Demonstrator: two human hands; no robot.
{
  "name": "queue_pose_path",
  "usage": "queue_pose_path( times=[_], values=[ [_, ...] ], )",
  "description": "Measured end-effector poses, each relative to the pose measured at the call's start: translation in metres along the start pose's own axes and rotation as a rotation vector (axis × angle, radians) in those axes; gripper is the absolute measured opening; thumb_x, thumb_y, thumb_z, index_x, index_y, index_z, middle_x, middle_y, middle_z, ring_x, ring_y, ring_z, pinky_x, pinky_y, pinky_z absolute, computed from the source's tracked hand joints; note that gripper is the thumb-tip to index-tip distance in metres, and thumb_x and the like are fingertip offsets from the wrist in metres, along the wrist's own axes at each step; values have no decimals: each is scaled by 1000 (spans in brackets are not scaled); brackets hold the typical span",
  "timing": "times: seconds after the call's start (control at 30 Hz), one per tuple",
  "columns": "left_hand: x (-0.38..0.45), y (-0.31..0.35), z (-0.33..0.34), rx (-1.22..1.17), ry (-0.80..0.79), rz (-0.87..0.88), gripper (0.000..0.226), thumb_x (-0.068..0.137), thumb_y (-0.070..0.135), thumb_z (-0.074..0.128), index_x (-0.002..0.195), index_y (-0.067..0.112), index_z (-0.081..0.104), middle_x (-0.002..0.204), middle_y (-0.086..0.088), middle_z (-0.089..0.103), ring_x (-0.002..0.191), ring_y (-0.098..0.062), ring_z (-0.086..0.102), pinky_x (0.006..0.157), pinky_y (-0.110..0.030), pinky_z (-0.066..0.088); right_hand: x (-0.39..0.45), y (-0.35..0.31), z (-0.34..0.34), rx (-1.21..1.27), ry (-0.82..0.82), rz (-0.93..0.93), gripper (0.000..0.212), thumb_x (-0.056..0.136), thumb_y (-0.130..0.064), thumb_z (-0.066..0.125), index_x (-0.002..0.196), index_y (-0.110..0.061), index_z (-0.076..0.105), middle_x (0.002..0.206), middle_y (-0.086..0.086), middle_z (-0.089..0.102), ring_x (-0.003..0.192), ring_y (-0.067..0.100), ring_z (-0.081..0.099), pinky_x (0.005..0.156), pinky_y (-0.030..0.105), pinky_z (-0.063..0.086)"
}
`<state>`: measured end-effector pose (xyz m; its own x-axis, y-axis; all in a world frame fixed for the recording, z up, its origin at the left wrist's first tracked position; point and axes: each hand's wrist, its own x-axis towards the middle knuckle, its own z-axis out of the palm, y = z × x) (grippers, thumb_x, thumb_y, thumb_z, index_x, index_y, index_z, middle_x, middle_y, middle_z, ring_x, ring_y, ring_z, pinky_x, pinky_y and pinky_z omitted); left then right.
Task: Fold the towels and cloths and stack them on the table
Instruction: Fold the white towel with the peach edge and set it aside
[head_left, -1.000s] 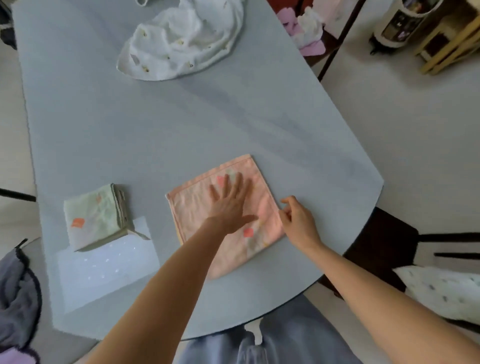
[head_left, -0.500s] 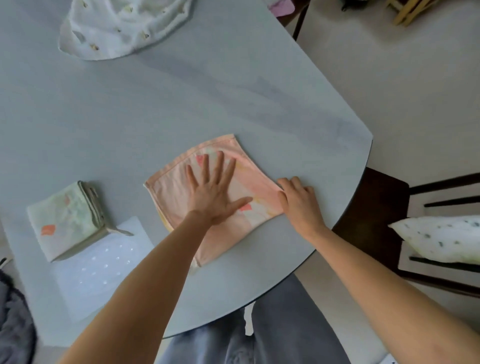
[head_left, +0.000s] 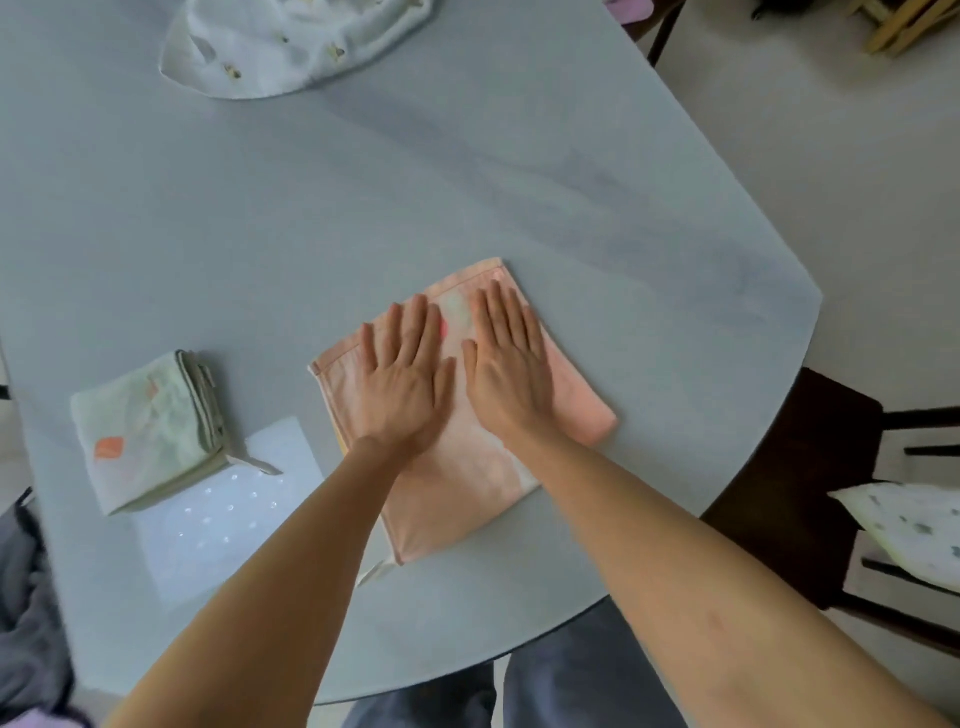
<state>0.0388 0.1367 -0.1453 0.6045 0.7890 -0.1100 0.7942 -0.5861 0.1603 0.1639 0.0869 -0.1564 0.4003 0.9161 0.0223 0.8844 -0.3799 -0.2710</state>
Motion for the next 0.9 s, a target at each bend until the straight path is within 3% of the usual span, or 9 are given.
queue_pose_path(
  times=[0.2, 0.37, 0.57, 0.63, 0.73, 0.9],
  values=[
    [4, -5, 11, 34, -19, -20, 67, 97, 49, 19, 154, 16, 6, 162, 0, -1, 148, -23, -7, 118, -49, -5, -34, 39, 4, -118, -61, 22, 63, 99, -42, 24, 150, -6, 24, 157, 10, 24, 145, 21, 22, 118, 38, 14],
    [5, -6, 12, -26, -84, -38, 71, 95, 53, 12, 154, 16, -1, 161, -1, -8, 148, -23, -11, 118, -49, -8, -76, 72, -10, -189, -107, 66, 64, 98, -41, 23, 148, -1, 27, 155, 16, 26, 143, 27, 27, 117, 40, 14],
    [-50, 38, 3, -148, 35, -304, 63, 100, 44, 12, 154, 12, 1, 161, -8, -4, 148, -21, -8, 119, -42, -7, -47, 39, -21, -169, -142, -273, 60, 98, -39, 28, 147, -4, 33, 153, 14, 30, 143, 27, 28, 115, 42, 20],
    [-65, 57, 9, -233, 2, -397, 63, 102, 44, 20, 153, 13, 0, 160, -8, -7, 148, -24, -10, 118, -40, -11, -44, 34, -18, -170, -156, -313, 58, 97, -40, 29, 146, -9, 35, 153, 12, 32, 141, 26, 31, 115, 40, 19],
    [-71, 55, 18, -163, 68, -454, 66, 98, 46, 29, 153, 13, 12, 160, -14, 7, 148, -33, 4, 119, -43, -2, -37, 34, -13, -145, -145, -363, 57, 98, -41, 29, 149, -16, 30, 156, 7, 25, 145, 23, 23, 118, 39, 15],
    [-84, 37, 31, -145, 67, -546, 73, 94, 52, 27, 153, 12, 13, 159, -17, 7, 148, -31, 5, 120, -41, 3, -37, 38, -2, -144, -158, -387, 58, 97, -41, 33, 150, -16, 30, 157, 9, 25, 145, 25, 20, 118, 42, 14]
  ],
)
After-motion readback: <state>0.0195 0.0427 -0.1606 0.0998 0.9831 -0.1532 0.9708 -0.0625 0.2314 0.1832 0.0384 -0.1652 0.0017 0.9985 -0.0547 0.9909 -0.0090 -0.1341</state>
